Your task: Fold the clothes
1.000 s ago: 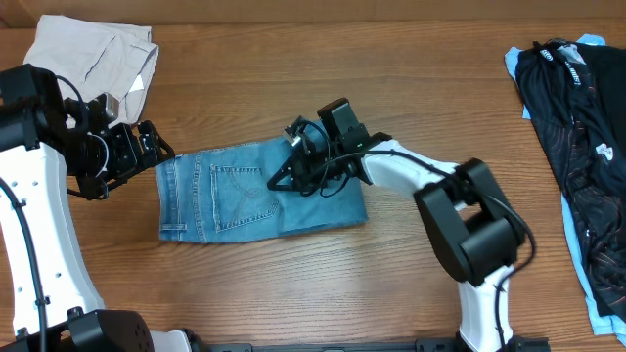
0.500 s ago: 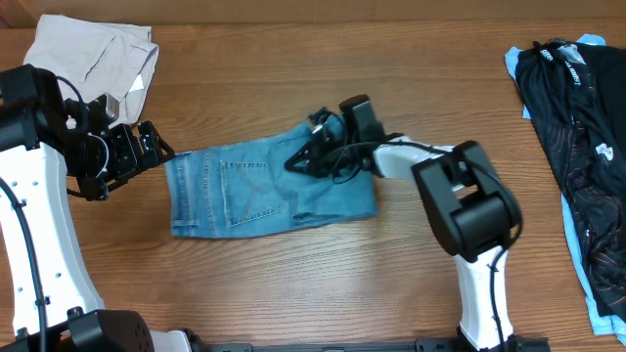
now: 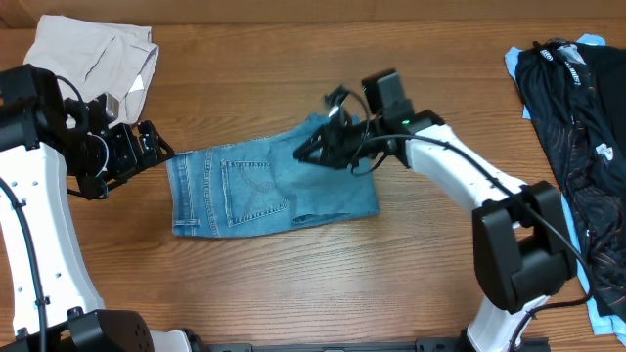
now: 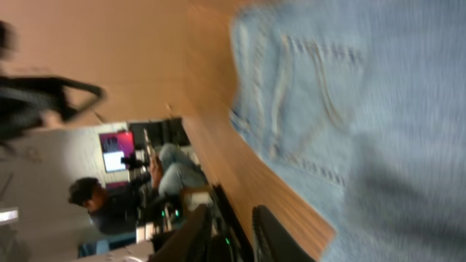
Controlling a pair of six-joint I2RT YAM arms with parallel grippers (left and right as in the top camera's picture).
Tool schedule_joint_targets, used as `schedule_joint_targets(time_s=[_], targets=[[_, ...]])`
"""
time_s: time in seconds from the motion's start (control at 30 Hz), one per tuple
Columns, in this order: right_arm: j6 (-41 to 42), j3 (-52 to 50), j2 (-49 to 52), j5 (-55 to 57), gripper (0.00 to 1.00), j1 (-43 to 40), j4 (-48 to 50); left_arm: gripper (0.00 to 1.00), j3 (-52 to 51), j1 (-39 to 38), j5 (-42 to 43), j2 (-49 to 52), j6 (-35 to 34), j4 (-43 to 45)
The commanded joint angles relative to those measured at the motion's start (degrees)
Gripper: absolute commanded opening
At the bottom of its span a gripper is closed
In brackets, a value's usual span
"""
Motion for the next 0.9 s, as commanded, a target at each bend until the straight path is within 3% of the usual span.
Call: schedule_joint_targets(time_s=[0.0,0.33,0.5,0.6,0.67,0.77,0.87], targets=[[-3.76,-3.63,1.16,3.08,0.21,3.91,-0.42,1.00,0.00,-0.44,0.13,0.39,0.59,0.52],[9.44,-10.69,8.87,6.49,0.21,10.49,6.32,1.00,0.00,-0.44,0.52,0.39,0.63,-0.22],[11.34,-10.69,9.66,4.70,0.09,10.58,5.97,1.00,0.00,-0.44,0.46,0.39,0.70,-0.79],[11.91,-10.32,5.49,9.20,0.09,10.56,5.79,1.00,0.00,-0.44,0.44,0.39,0.72,-0.74],[11.80,-9.64,1.01,13.62,0.11,10.40,5.14,1.00,0.00,-0.44,0.44,0.39,0.87,-0.70],[10.75,-7.45,-6.05,19.34,0.23,9.27,5.70,1.00,0.00,-0.44,0.46,0.39,0.87,-0.57],[9.33,-5.84,-8.48,19.82,0.28,8.04,9.14,1.00,0.00,-0.44,0.46,0.39,0.85,-0.24]])
